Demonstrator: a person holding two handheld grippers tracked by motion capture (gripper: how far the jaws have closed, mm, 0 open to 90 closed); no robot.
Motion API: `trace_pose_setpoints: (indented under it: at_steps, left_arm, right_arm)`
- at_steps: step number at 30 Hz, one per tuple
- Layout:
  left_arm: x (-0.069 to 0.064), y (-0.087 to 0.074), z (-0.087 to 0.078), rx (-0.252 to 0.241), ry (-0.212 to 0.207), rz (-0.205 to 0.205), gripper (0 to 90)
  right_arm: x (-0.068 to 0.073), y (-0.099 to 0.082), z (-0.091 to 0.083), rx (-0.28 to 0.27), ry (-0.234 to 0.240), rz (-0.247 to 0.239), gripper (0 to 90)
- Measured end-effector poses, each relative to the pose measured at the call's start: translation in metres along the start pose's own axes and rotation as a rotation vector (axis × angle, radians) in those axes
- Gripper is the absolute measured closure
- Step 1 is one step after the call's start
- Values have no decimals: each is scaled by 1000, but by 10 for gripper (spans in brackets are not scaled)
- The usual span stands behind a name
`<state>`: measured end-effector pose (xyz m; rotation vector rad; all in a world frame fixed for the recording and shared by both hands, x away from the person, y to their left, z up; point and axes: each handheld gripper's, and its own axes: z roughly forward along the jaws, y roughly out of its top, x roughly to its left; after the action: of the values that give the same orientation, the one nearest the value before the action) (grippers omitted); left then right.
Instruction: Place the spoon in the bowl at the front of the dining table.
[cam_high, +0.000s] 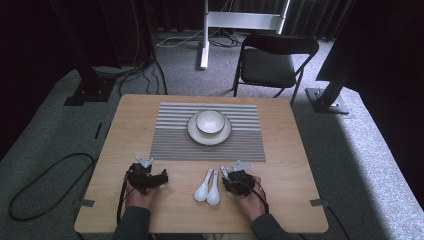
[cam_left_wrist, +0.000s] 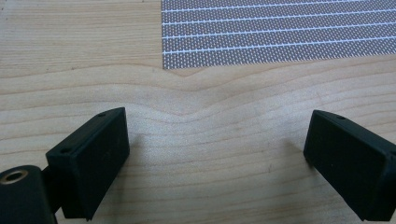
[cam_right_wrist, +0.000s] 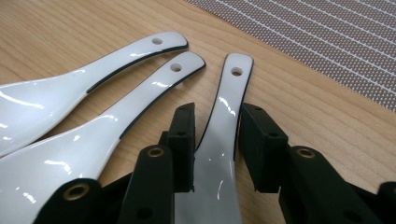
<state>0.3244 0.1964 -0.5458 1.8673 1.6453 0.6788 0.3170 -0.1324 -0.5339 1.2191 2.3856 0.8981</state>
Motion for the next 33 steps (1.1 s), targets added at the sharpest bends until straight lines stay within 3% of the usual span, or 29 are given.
trace_pose_setpoints:
  at_steps: [10, 15, 20, 33]
  left_arm:
    - [0, 0, 0, 0, 0, 0, 72]
    - [0, 0, 0, 0, 0, 1, 72]
    - [0, 0, 0, 0, 0, 0, 72]
    - [0, 0, 0, 0, 0, 0, 72]
  right_arm:
    - [1, 5, 2, 20, -20, 19, 705]
    - [2, 11, 5, 42, -20, 24, 626]
    - [4, 12, 5, 51, -16, 9, 711]
    - [2, 6, 3, 3, -36, -9, 739]
